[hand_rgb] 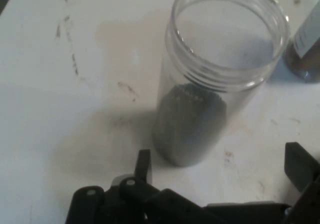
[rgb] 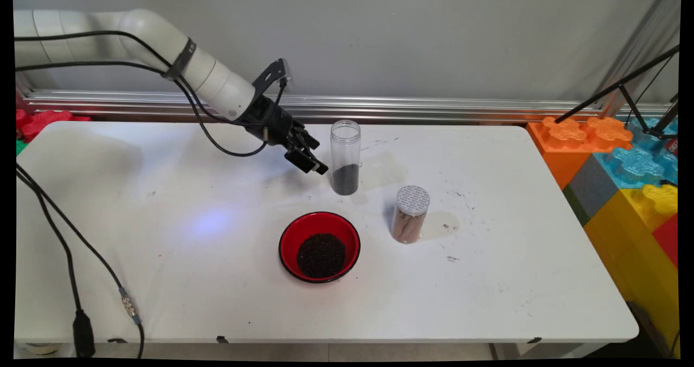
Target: Pick up the black seasoning powder from the table
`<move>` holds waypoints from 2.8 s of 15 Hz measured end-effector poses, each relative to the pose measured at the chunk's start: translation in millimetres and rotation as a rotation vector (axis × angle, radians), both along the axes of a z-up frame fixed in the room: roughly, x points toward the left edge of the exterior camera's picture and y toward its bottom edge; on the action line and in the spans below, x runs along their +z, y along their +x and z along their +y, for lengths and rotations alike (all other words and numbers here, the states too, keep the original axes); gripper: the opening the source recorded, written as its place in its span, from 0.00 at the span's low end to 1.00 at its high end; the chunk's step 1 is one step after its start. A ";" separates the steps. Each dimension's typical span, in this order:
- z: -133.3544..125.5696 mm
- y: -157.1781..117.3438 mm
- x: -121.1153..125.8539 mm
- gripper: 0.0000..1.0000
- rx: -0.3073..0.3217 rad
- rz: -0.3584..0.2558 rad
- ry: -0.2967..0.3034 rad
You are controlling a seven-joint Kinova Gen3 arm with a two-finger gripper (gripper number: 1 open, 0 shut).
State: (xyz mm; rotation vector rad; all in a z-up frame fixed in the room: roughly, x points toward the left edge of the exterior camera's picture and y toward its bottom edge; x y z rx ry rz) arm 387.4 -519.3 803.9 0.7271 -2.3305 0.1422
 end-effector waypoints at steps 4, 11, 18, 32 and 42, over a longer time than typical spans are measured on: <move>-3.5 7.4 -13.0 1.00 -0.018 0.069 -0.035; 1.5 18.8 -27.8 1.00 -0.048 0.161 -0.075; 4.7 23.8 -43.6 1.00 -0.119 0.241 -0.185; 1.4 22.2 -69.0 1.00 -0.166 0.317 -0.357; -2.6 20.8 -76.4 1.00 -0.171 0.329 -0.405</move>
